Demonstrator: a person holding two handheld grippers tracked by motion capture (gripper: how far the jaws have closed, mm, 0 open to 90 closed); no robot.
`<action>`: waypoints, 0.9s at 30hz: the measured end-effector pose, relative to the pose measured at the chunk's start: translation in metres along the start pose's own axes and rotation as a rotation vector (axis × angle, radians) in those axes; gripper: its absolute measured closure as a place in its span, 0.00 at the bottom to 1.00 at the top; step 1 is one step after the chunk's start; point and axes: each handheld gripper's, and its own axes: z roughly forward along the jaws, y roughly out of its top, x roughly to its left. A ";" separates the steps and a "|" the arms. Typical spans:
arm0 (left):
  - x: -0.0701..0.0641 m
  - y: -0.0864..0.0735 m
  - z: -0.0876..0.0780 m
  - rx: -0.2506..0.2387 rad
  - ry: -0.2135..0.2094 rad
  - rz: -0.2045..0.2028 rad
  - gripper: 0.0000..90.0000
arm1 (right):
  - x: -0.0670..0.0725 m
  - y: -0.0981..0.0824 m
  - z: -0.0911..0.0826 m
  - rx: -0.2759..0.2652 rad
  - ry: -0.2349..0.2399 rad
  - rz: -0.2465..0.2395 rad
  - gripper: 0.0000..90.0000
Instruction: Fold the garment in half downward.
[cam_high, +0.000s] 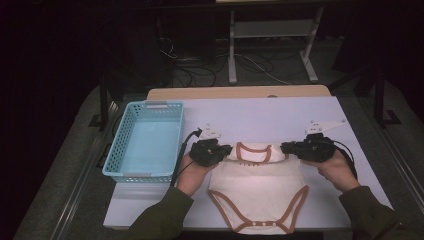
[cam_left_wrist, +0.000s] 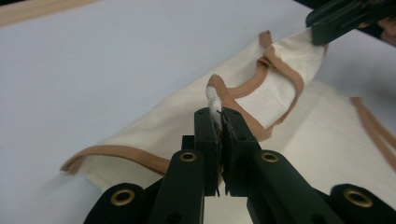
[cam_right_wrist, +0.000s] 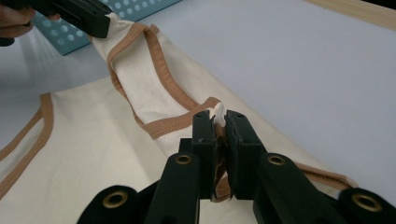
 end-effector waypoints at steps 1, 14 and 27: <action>-0.002 -0.002 -0.002 0.001 -0.005 0.001 0.95 | 0.002 -0.002 -0.001 0.005 0.005 -0.002 0.91; -0.027 -0.032 -0.018 0.047 -0.079 0.045 0.95 | 0.029 -0.029 -0.019 0.027 0.054 -0.023 0.91; -0.052 -0.053 -0.030 0.072 -0.145 0.048 0.95 | 0.053 -0.052 -0.035 0.051 0.096 -0.036 0.91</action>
